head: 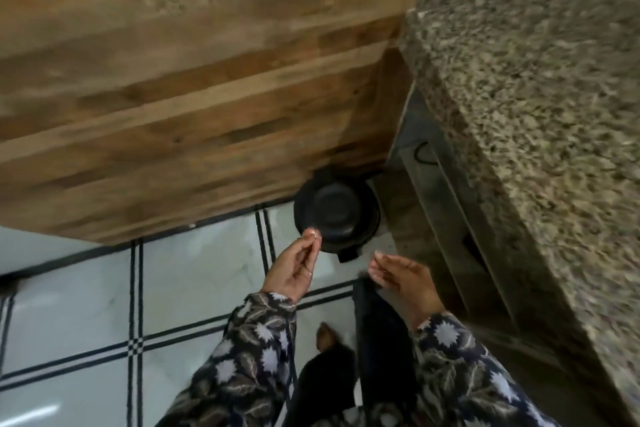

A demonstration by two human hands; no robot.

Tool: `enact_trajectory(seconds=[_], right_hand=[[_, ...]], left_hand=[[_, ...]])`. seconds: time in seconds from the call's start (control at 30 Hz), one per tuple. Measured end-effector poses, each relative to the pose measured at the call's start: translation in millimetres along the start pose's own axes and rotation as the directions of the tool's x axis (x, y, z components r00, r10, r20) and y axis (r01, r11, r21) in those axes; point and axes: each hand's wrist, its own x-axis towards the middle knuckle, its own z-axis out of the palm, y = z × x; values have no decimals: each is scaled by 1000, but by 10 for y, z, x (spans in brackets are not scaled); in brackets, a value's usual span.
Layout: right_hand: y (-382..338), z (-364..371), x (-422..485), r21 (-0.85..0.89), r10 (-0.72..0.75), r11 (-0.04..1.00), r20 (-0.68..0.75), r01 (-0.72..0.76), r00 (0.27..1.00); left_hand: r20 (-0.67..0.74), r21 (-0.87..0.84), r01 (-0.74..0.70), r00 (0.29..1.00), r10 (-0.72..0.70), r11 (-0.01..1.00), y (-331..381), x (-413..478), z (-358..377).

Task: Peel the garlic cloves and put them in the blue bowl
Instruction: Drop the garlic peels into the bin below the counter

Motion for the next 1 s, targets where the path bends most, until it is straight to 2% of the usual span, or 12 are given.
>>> enact_trajectory(seconds=[0.17, 0.3, 0.47, 0.73, 0.8, 0.9, 1.0], right_hand=[[284, -85, 1008, 12, 111, 994, -90, -111, 990], [596, -162, 1730, 63, 199, 979, -139, -192, 970], [717, -172, 2172, 13, 187, 982, -199, -188, 962], [501, 78, 2483, -58, 114, 990, -201, -129, 973], [493, 173, 2638, -107, 151, 979, -181, -172, 972], [538, 271, 2926, -181, 220, 952, -154, -247, 963], [609, 247, 3179, -128, 284, 938, -256, -323, 924]], left_hand=[[-108, -22, -19, 994, 17, 1000, 42, 1066, -74], [-131, -29, 48, 990, -51, 998, -27, 1767, -228], [-171, -16, 72, 983, -73, 997, -90, 2141, -347], [-3, 42, 172, 985, -173, 984, -86, 2285, -194], [15, 97, 160, 987, -162, 982, -110, 2409, -116], [-10, 309, 44, 999, -43, 950, -127, 2686, -63], [-11, 459, 44, 999, -44, 887, -187, 2877, -36]])
